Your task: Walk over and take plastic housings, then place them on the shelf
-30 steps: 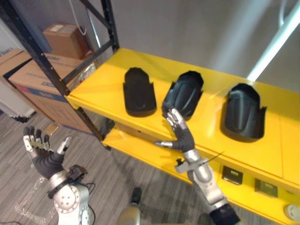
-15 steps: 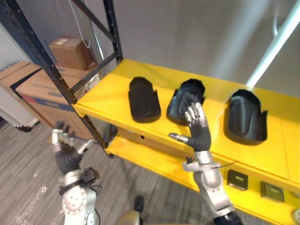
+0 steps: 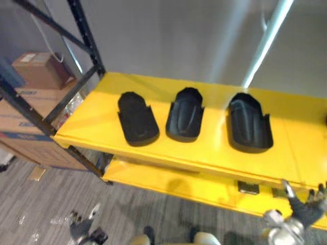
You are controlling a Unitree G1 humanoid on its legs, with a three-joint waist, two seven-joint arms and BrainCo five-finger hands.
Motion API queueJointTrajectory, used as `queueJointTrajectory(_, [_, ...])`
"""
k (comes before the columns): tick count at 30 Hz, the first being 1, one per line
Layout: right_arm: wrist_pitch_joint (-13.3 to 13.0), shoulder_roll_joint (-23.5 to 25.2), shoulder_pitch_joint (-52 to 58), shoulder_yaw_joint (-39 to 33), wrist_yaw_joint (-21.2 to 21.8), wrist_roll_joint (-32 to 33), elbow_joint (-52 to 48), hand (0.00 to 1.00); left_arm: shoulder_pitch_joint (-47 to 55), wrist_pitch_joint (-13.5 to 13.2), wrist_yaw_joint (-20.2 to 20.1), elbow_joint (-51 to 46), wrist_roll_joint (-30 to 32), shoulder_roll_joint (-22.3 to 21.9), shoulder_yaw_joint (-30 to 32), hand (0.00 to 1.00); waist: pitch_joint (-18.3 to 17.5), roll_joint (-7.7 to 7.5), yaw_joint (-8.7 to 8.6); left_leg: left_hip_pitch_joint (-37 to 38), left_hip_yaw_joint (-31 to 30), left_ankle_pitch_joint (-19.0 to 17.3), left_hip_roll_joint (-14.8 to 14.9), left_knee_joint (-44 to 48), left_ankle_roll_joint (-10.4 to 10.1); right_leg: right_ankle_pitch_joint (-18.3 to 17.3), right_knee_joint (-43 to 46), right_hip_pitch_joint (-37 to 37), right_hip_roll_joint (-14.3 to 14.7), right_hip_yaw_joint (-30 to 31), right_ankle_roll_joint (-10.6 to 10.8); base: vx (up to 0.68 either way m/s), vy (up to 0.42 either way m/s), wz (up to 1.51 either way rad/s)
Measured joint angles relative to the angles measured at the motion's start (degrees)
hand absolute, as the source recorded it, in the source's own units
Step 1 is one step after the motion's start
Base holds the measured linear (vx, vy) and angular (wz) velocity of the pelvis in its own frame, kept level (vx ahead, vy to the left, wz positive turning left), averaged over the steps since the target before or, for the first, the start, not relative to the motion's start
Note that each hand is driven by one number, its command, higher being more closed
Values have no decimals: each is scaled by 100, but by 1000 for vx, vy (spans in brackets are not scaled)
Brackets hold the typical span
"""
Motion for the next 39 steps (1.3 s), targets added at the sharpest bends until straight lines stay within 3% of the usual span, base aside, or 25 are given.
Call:
queueJointTrajectory(2, [-144, 1, -11, 185, 215, 11, -335, 0, -269, -96, -3, 451, -155, -93, 73, 0, -54, 10, 9, -13, 504, -195, 273, 359, 25, -18, 16, 119, 17, -128, -11, 152, -41, 12])
queueJointTrajectory(7, [-301, -131, -458, 611, 465, -353, -893, 0, -627, -95, -30, 1617, -99, -173, 208, 0, -3, -77, 56, -573, 828, -374, 489, 2076, 25, -263, 111, 420, -165, -239, 28, 152, 22, 16])
queueJointTrajectory(9, [-326, -283, -730, 553, 666, -346, -1119, 0, -750, -8, -141, 2171, -94, -184, 390, 0, 37, -87, 70, -608, 1025, -537, 543, 2305, 36, -232, 23, 552, -309, -343, 71, 117, 99, 19])
queueJointTrajectory(11, [-321, -473, -992, 452, 926, -329, -1186, 0, -917, 76, -248, 2786, -73, -144, 502, 0, 72, -11, 29, -561, 1258, -625, 843, 2285, 70, -225, 23, 707, -450, -470, 85, 89, 127, 28])
queueJointTrajectory(12, [-293, -676, -1117, 443, 1168, -289, -1189, 0, -972, 123, -309, 3058, -32, -155, 523, 0, 67, 48, 22, -420, 1267, -358, 927, 1829, -106, -212, 21, 772, -556, -515, 195, 83, 220, 18])
queueJointTrajectory(13, [-226, -905, -1207, 461, 1509, -225, -1220, 0, -975, 179, -399, 3233, -12, -168, 523, 0, 35, 143, 27, -312, 1019, -44, 909, 1318, -467, -291, 18, 772, -635, -501, 479, 109, 316, 11])
queueJointTrajectory(14, [-179, -981, -1266, 471, 1663, -180, -1205, 0, -989, 216, -426, 3332, 53, -158, 510, 0, 33, 169, 32, -229, 950, -202, 796, 1132, -516, -298, 6, 777, -694, -491, 537, 106, 417, 12])
queueJointTrajectory(15, [91, -954, -1445, 758, 2141, -68, -1070, 0, -1025, 393, -498, 3547, 319, 25, 436, 0, 96, -65, 1, -10, 1021, -135, 374, 647, -377, -289, -9, 779, -1011, -471, 530, 84, 342, 8])
queueJointTrajectory(17, [358, -991, -1465, 925, 2433, -54, -1043, 0, -1064, 556, -625, 3747, 534, 216, 420, 0, 97, -225, 39, 97, 1039, -19, 174, 386, -307, -273, -18, 774, -1138, -429, 519, 41, 179, 12])
queueJointTrajectory(19, [861, -1121, -1537, 1124, 2883, -108, -890, 0, -1108, 855, -977, 4182, 801, 491, 367, 0, 13, -366, 45, 331, 1047, 214, 52, -130, -282, -7, -26, 764, -1122, -395, 491, 62, 111, 8])
queueJointTrajectory(22, [1376, -1447, -1592, 1187, 3419, -94, -637, 0, -1119, 966, -1284, 4496, 1021, 662, 240, 0, -3, -356, 54, 646, 1093, 435, 71, -646, -318, 199, -15, 787, -964, -392, 388, 55, 40, -6])
queueJointTrajectory(26, [1782, -1719, -1403, 1187, 4007, -45, -637, 0, -1209, 1063, -1502, 4596, 1029, 694, 101, 0, -4, -308, -18, 788, 1144, 583, 139, -942, -365, 265, -16, 750, -843, -383, 333, 26, -35, -7])
queueJointTrajectory(31, [1789, -1746, -1375, 1201, 4098, 122, -638, 0, -1319, 941, -1586, 4672, 1087, 712, -116, 0, -4, -301, -98, 839, 1295, 615, 245, -948, -416, 265, -16, 692, -742, -345, 333, -4, -47, -15])
queueJointTrajectory(36, [1578, -1701, -1468, 1459, 3618, 178, -648, 0, -1486, 633, -1587, 4666, 1503, 697, -441, 0, 61, -189, -108, 868, 1316, 727, 332, -997, -449, 224, -37, 696, -659, -344, 317, -65, -51, -9])
queueJointTrajectory(37, [1486, -1356, -1687, 1586, 3357, 108, -656, 0, -1444, 710, -1548, 4667, 1518, 797, -910, 0, -133, -113, -103, 727, 1251, 982, 509, -1011, -564, -114, -150, 692, -483, -417, 419, -62, -28, -2])
queueJointTrajectory(39, [1486, -1357, -1687, 1586, 3357, 108, -656, 0, -1444, 710, -1549, 4667, 1518, 797, -910, 0, -133, -113, -103, 722, 1250, 982, 509, -1011, -565, -102, -150, 690, -483, -421, 441, 0, 0, 0])
